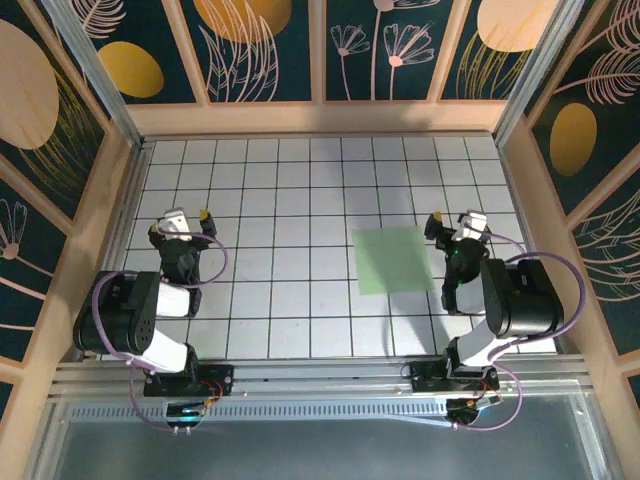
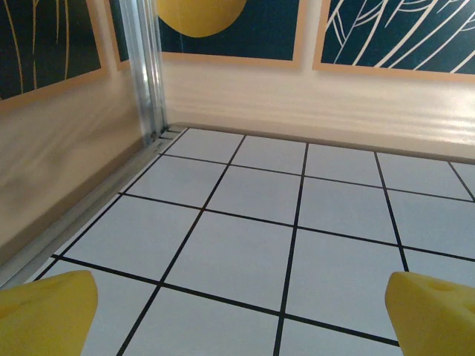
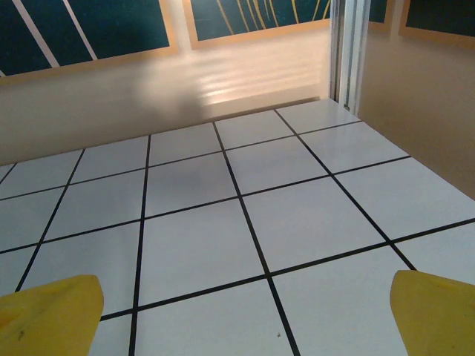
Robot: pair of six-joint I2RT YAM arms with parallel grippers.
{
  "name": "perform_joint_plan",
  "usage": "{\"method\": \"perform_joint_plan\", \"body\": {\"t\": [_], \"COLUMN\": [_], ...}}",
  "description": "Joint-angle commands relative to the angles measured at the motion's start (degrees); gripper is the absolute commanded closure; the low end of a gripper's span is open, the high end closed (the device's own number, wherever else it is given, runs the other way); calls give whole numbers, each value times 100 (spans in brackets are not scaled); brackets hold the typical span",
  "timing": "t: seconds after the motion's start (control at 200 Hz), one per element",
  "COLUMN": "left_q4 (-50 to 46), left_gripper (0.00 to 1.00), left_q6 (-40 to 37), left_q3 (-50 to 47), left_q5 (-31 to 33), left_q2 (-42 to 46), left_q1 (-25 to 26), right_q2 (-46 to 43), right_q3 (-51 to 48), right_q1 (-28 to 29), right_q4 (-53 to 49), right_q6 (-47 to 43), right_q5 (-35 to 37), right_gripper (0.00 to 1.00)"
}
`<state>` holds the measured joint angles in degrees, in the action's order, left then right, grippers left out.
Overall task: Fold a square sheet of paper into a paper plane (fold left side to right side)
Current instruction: Move the square sheet of paper to the center of the table.
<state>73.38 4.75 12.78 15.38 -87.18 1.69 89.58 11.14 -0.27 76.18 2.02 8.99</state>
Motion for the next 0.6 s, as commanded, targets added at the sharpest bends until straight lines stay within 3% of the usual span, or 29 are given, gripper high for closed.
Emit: {"method": "perform_joint_plan", "body": {"t": [0.0, 0.596], "left_q4": [97, 88], "left_gripper": [1, 1], "left_q6": [87, 87], "left_q3": [13, 13], "left_q5": [-105, -105], "left_q2": [16, 12], "left_q1": [-28, -29], "right_q2": [24, 23], "right_q3": [8, 8], "right_q1": [30, 27], "right_q4": [283, 271], "right_q6": [18, 26], "right_q5": [111, 85], "right_gripper": [1, 1]}}
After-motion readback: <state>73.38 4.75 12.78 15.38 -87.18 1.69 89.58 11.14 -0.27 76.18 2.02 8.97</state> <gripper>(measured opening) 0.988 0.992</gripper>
